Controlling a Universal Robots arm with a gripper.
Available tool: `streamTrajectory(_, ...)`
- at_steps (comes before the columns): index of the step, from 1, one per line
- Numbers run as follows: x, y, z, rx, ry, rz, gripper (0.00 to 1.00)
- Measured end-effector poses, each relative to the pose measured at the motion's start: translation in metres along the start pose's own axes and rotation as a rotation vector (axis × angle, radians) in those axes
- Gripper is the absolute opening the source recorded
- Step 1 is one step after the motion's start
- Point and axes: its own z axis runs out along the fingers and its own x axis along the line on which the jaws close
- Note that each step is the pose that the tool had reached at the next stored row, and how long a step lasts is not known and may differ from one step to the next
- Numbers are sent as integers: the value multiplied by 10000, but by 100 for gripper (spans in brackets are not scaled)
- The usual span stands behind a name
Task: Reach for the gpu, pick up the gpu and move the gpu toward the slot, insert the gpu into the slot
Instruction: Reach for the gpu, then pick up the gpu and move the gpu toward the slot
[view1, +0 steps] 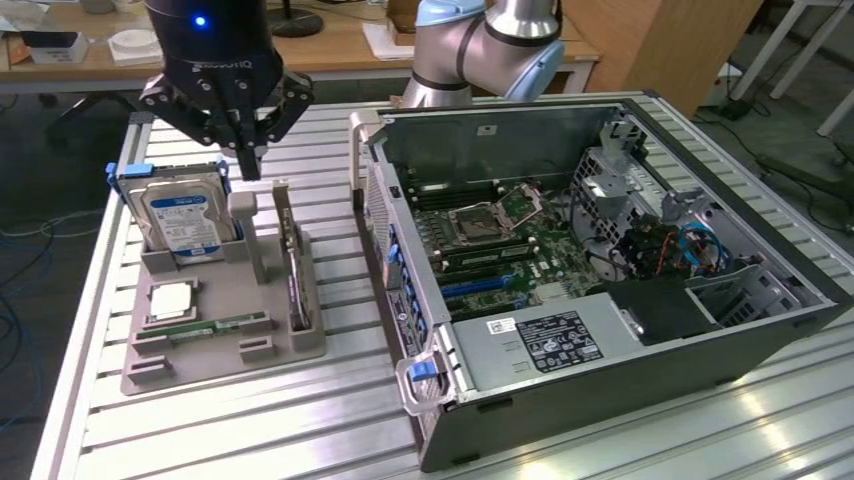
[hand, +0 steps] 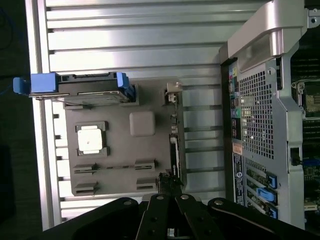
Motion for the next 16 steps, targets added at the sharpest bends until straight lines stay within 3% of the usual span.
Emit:
streamTrajectory(3,-62,4,12,0,10,-1,10)
streamTrajectory(16,-63,4,13,-8,11,1,10)
